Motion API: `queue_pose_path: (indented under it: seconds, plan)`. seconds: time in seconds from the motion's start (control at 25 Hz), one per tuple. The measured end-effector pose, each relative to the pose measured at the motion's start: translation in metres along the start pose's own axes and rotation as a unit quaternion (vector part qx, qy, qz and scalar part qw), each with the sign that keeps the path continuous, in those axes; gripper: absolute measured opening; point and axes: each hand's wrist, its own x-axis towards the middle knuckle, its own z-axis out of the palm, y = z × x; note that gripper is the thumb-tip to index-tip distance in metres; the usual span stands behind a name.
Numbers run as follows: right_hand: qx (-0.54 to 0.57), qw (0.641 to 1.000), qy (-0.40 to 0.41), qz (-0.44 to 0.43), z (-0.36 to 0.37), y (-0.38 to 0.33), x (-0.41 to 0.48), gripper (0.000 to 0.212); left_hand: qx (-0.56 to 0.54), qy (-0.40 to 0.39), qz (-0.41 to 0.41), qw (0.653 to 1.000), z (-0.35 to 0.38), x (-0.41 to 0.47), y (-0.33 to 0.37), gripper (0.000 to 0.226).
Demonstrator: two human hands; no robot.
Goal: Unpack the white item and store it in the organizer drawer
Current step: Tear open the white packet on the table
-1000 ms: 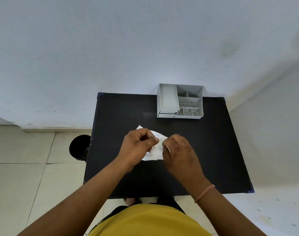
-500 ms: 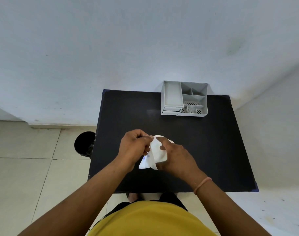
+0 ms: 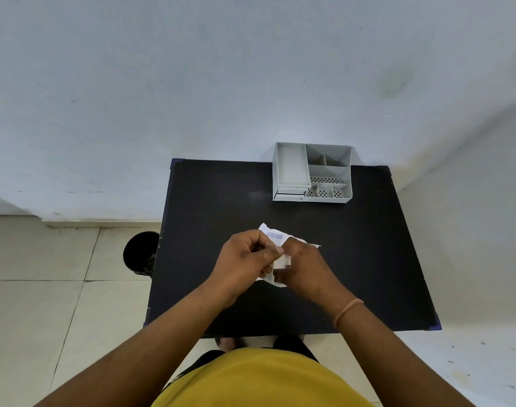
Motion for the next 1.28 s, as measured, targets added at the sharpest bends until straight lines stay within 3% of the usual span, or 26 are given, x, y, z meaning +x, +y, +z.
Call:
queue_pose_path:
  seconds: [0.08, 0.2, 0.24, 0.28, 0.36, 0.4, 0.48, 0.6, 0.72, 0.84, 0.92, 0.96, 1.08, 1.16, 1.2, 1.28]
  plan:
    - [0.03, 0.999, -0.015, 0.004, -0.006, 0.002, -0.001, 0.069, -0.052, -0.005, 0.001, 0.999, -0.01, -0.002, 0.0, 0.016]
    - [0.154, 0.987, -0.043, 0.035, -0.021, 0.003, -0.008, 0.065, -0.079, 0.108, -0.021, 0.991, -0.046, 0.017, -0.018, 0.048]
    - [0.196, 0.978, -0.06, 0.027, -0.026, 0.004, -0.012, 0.062, -0.087, 0.086, -0.063, 0.99, -0.062, 0.025, -0.026, 0.064]
    - [0.234, 0.969, -0.073, 0.014, -0.031, 0.003, -0.016, 0.059, -0.125, 0.017, -0.117, 0.985, -0.075, 0.031, -0.034, 0.072]
    - [0.292, 0.954, -0.064, 0.003, -0.031, 0.006, -0.017, 0.047, -0.246, -0.147, -0.216, 0.933, -0.089, 0.035, -0.047, 0.067]
    - [0.312, 0.949, -0.044, 0.013, -0.027, 0.009, -0.014, 0.037, -0.291, -0.184, -0.228, 0.911, -0.09, 0.035, -0.053, 0.065]
    - [0.342, 0.936, -0.006, 0.086, -0.016, 0.019, -0.007, 0.021, -0.319, -0.208, -0.204, 0.902, -0.087, 0.036, -0.067, 0.064]
    - [0.419, 0.883, -0.032, 0.208, -0.002, 0.035, 0.0, 0.02, -0.319, -0.188, -0.189, 0.909, -0.082, 0.04, -0.081, 0.069]
    - [0.491, 0.838, -0.102, 0.215, -0.004, 0.045, -0.001, 0.025, -0.32, -0.196, -0.186, 0.908, -0.086, 0.043, -0.092, 0.09]
    - [0.434, 0.876, -0.153, 0.144, -0.003, 0.042, -0.004, 0.023, -0.339, -0.202, -0.192, 0.898, -0.089, 0.043, -0.102, 0.089]
    - [0.399, 0.902, -0.126, 0.107, 0.003, 0.037, -0.003, 0.026, -0.345, -0.2, -0.202, 0.895, -0.083, 0.043, -0.104, 0.071]
    - [0.413, 0.899, -0.105, 0.101, 0.007, 0.035, -0.002, 0.028, -0.341, -0.192, -0.201, 0.898, -0.08, 0.044, -0.105, 0.061]
    - [0.513, 0.84, -0.106, 0.142, 0.013, 0.031, 0.003, 0.025, -0.328, -0.179, -0.187, 0.909, -0.074, 0.044, -0.11, 0.05]
    - [0.497, 0.837, -0.134, 0.185, 0.018, 0.034, 0.004, 0.017, -0.321, -0.175, -0.192, 0.911, -0.073, 0.042, -0.114, 0.048]
    - [0.446, 0.865, -0.129, 0.193, 0.022, 0.038, 0.006, 0.019, -0.317, -0.159, -0.202, 0.913, -0.072, 0.043, -0.117, 0.043]
    - [0.297, 0.937, -0.078, 0.17, 0.025, 0.044, 0.009, 0.018, -0.309, -0.056, -0.232, 0.921, -0.072, 0.051, -0.132, 0.034]
